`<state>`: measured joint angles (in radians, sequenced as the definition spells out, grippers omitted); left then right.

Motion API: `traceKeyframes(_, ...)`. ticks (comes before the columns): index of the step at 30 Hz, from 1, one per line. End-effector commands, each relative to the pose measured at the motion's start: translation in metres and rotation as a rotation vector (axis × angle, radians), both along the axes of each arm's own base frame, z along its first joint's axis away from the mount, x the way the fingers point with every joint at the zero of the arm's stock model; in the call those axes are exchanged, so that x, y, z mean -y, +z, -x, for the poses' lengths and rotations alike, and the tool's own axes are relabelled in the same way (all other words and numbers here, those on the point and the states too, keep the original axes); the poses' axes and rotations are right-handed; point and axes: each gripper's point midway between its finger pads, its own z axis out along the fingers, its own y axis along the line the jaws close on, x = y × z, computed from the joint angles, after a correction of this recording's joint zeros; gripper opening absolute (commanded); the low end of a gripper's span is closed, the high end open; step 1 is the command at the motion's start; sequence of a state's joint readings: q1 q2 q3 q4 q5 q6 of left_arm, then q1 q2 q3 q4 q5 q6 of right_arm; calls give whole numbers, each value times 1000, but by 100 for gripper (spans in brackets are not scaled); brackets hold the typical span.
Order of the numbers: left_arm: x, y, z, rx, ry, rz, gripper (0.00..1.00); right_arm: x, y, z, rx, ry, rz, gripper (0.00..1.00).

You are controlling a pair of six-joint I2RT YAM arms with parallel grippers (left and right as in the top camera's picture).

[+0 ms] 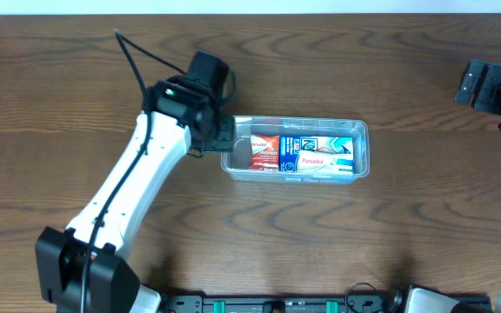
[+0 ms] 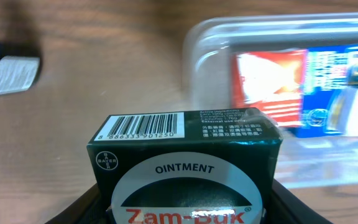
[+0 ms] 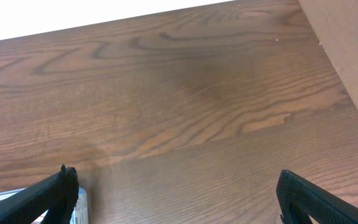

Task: Pack container
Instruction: 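Carry the green box with left gripper over the container, then lower the green box into the container in front of red box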

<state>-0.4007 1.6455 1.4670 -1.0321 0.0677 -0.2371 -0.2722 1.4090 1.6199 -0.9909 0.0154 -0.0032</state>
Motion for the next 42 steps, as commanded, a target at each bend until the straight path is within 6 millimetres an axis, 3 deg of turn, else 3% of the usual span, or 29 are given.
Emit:
traceKeyframes(1, 9, 14, -2, 55, 18, 7, 53, 3, 0, 0, 2, -21, -10, 99)
traceKeyframes(7, 37, 17, 2, 73, 44, 56, 52, 3, 0, 1, 2, -21, -9, 99)
traceKeyframes(13, 80, 20, 3, 143, -25, 89, 52, 3, 0, 0, 2, -21, -10, 99)
traceKeyframes(19, 90, 4, 5, 143, -13, 20, 52, 3, 0, 1, 2, -21, -9, 99)
traceKeyframes(26, 97, -30, -2, 90, 11, -11, 52, 3, 0, 0, 2, -21, -10, 99)
traceKeyframes(42, 100, -83, -5, 2, 6, -81, 52, 3, 0, 1, 2, -21, -9, 99)
